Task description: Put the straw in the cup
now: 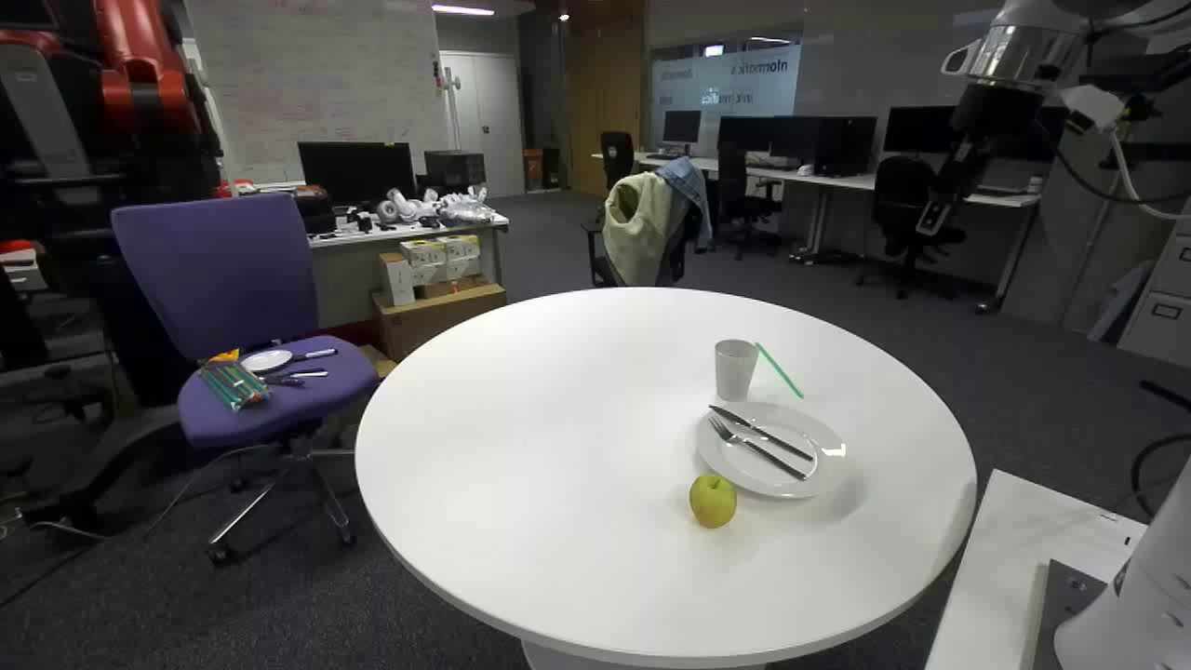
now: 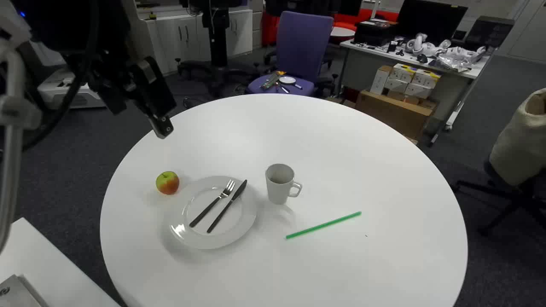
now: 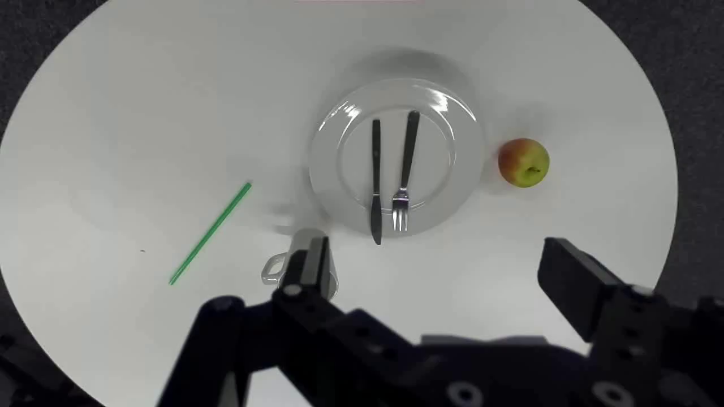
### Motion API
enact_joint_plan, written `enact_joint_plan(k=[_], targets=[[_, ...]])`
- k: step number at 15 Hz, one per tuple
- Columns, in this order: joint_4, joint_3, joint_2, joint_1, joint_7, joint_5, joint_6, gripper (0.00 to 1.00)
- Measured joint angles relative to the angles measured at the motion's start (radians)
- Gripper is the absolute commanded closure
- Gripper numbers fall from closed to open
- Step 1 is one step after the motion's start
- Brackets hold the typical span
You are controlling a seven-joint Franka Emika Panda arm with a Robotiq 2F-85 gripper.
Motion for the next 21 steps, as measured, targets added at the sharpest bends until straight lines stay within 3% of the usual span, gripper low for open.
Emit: enact_joint_plan(k=[4, 9, 13, 17, 21], targets=[[0.0, 0.0, 0.011, -0.002, 0.034, 0.007, 0.041, 0.0], [0.011, 0.003, 0.11, -0.011, 0.226, 0.059, 0.283, 0.0], [0.039, 0.047, 0.267, -0.056, 0.411, 0.065, 0.457, 0.0], [0.127, 0.099, 0.451, -0.128, 0.582, 0.064, 0.483, 0.0], [0.254, 0.099, 0.606, -0.165, 0.685, 0.064, 0.466, 0.0]])
